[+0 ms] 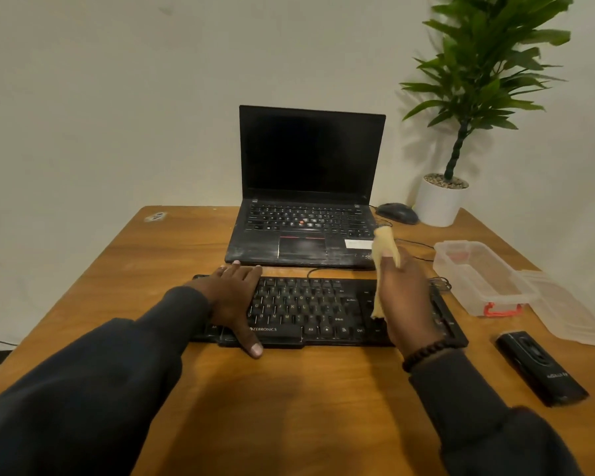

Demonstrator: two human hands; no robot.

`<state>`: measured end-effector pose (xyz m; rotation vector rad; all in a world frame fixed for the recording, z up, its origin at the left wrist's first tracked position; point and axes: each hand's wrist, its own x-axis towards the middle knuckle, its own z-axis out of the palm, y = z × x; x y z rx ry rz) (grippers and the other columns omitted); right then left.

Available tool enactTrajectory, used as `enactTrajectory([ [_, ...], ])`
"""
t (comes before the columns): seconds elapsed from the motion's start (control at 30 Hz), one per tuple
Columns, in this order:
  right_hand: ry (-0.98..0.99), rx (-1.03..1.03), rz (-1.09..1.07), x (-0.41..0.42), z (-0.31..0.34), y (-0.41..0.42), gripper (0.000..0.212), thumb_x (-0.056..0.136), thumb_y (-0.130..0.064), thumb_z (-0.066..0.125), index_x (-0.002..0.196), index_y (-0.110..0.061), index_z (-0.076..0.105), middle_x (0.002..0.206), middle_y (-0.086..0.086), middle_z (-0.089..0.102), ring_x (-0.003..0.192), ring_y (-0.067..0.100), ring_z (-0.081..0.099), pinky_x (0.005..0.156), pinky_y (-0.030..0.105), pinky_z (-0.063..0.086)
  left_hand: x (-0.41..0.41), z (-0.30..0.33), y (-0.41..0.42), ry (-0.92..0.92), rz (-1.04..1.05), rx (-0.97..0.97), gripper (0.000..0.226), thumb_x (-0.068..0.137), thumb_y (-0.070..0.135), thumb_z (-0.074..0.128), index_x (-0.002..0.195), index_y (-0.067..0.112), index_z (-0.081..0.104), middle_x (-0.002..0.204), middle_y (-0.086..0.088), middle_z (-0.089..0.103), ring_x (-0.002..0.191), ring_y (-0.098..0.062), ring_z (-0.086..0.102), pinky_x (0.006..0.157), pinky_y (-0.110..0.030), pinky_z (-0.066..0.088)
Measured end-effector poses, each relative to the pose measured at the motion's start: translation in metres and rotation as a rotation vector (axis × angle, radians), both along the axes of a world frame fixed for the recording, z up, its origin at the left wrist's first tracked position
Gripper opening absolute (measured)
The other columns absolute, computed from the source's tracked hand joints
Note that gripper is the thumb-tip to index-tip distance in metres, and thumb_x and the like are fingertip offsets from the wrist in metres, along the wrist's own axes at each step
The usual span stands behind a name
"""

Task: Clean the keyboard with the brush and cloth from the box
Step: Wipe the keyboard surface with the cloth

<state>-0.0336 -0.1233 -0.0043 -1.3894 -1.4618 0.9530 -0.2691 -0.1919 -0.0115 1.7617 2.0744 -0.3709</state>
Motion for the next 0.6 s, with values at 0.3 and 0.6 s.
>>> enactTrajectory([
  [0.3,-0.693,0.247,0.367,-0.066,-0.05,-0.014,0.042,0.105,-0.027,0.033,0.143,-0.011,0.043,0.152,0.007,0.038,0.144,0.02,0.025,0.118,0.034,0.014,-0.009,-0.006,0.009,0.018,-0.042,0.045,0.14,0.041,0.074,0.085,0.153,0.021,0.019,0.156,-0.002,0.031,0.142,-0.029,0.03,0.117,-0.054,0.029],
  [0.6,-0.671,0.411,0.592,-0.075,-0.062,-0.073,0.048,0.103,-0.026,0.035,0.15,-0.015,0.03,0.16,0.003,0.019,0.149,0.015,0.004,0.117,0.026,-0.003,-0.003,-0.001,0.011,0.104,-0.098,0.003,0.137,0.048,0.074,0.082,0.155,0.015,0.02,0.161,-0.005,0.023,0.151,-0.035,0.009,0.123,-0.051,0.014],
])
